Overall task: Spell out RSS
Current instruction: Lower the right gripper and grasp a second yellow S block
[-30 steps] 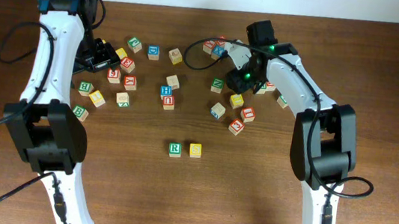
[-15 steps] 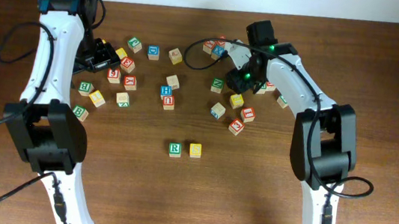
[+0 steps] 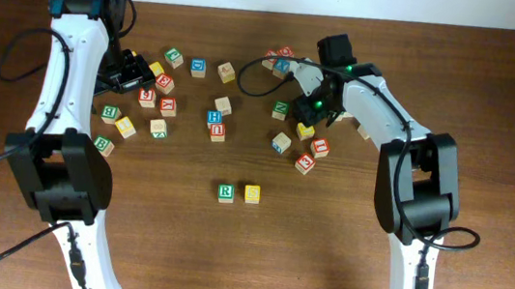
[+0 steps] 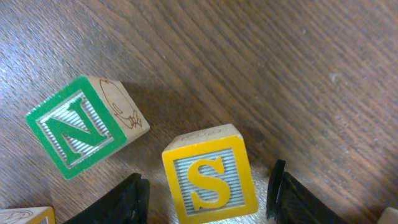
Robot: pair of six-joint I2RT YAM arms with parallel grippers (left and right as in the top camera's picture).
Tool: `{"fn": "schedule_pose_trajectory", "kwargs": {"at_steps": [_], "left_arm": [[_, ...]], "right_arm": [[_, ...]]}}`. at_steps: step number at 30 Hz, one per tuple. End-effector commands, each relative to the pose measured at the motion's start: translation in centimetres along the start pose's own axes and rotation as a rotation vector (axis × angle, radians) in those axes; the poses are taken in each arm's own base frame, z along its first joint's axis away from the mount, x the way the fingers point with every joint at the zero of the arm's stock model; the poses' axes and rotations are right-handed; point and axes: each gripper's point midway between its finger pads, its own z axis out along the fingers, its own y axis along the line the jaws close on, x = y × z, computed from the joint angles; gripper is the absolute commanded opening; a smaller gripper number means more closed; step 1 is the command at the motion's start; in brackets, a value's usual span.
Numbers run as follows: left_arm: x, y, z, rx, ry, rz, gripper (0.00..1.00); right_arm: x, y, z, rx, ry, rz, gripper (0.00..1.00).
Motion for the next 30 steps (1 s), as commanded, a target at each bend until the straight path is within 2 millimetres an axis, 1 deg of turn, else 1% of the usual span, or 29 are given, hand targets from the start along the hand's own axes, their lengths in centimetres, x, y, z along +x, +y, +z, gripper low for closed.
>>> {"fn": "schedule_pose_trajectory", "kwargs": {"at_steps": [1,5,9,13,17,19,24,29,30], "left_arm": [[-0.1,0.3,-1.0,0.003,-0.026,-0.010,0.99],[-0.1,0.3,-1.0,0.003,-0.026,-0.010,0.99],[-0.1,0.3,-1.0,0.003,-0.026,-0.010,0.99],[-0.1,0.3,-1.0,0.003,-0.026,-0.010,0.99],[-0.1,0.3,-1.0,0.003,-0.026,-0.010,0.99],[-0.1,0.3,-1.0,0.003,-0.026,-0.010,0.99],[-0.1,0.3,-1.0,0.003,-0.026,-0.010,0.99],[-0.1,0.3,-1.0,0.003,-0.026,-0.010,0.99],[-0.1,0.3,-1.0,0.003,-0.026,-0.010,0.99]], "right_arm": [[-0.1,0.3,0.5,-0.008,-0.007,0.002,0.51],[-0.5,0.0,0.5,0.003,-0.026,0.022,0.45],[-1.0,-0.2,0.5,0.012,-0.045,0.027,0.45],[-1.0,-0.2,0.5,0.011,-0.046,0.027,0.44],[-1.1,-0.3,0.4,0.013,-0.048,0.042,0.38],[-1.4,-0.4,0.3,0.017,-0.053,0.067,0.37],[-2.5,-0.7,-1.3,0.036,-0.074,0.099,0.32],[-2.7,-0.4,-2.9,0.029,-0.058,0.127,0.31],[-2.9,-0.4,-3.5,0.030,-0.060,0.129,0.31]]}}
